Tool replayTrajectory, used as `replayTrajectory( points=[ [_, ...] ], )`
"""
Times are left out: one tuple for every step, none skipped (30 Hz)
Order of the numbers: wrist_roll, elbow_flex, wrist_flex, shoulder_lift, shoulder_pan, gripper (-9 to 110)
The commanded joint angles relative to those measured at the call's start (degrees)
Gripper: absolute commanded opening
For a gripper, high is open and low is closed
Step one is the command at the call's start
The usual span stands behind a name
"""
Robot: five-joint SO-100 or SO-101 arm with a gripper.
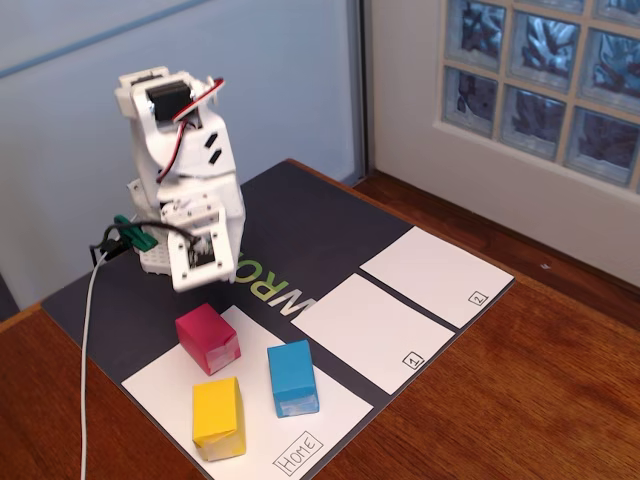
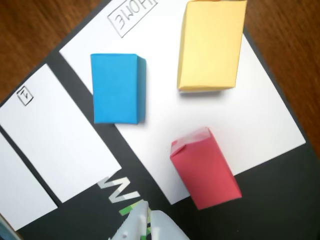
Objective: Move box yellow to zone 1
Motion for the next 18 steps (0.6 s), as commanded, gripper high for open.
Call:
replayTrajectory(
  points=[
    [-2.1, -5.2, 0.0, -3.1, 2.9, -1],
    [-2.5, -6.3, 0.1, -4.5, 3.4, -1],
    [-3.0, -7.3, 0.1, -5.8, 3.8, -1],
    [-3.4, -7.9, -0.4, -6.9, 4.1, -1],
    [-3.7, -8.8, -0.5, -8.1, 4.3, -1],
    [-4.0, -9.8, -0.5, -9.4, 4.5, -1],
    [-4.5, -10.8, -0.6, -10.7, 4.6, -1],
    [-5.0, -12.0, -0.7, -12.0, 4.6, -1],
    [-5.8, -13.4, -0.7, -13.4, 4.7, -1],
    [-6.5, -14.9, -0.7, -14.9, 4.7, -1],
    [-7.2, -16.5, -0.7, -16.3, 4.6, -1],
    [-7.9, -18.1, -0.7, -17.7, 4.5, -1],
    [-8.2, -19.4, -0.7, -19.1, 4.4, -1],
    [-8.3, -20.7, -0.7, -20.3, 4.3, -1],
    [-8.3, -21.5, -0.7, -21.5, 4.2, -1],
    [-8.3, -22.2, -0.7, -22.6, 4.2, -1],
    [-8.3, -22.8, -0.7, -23.6, 4.2, -1],
    [-8.0, -23.1, -0.7, -24.4, 4.2, -1]
  ],
)
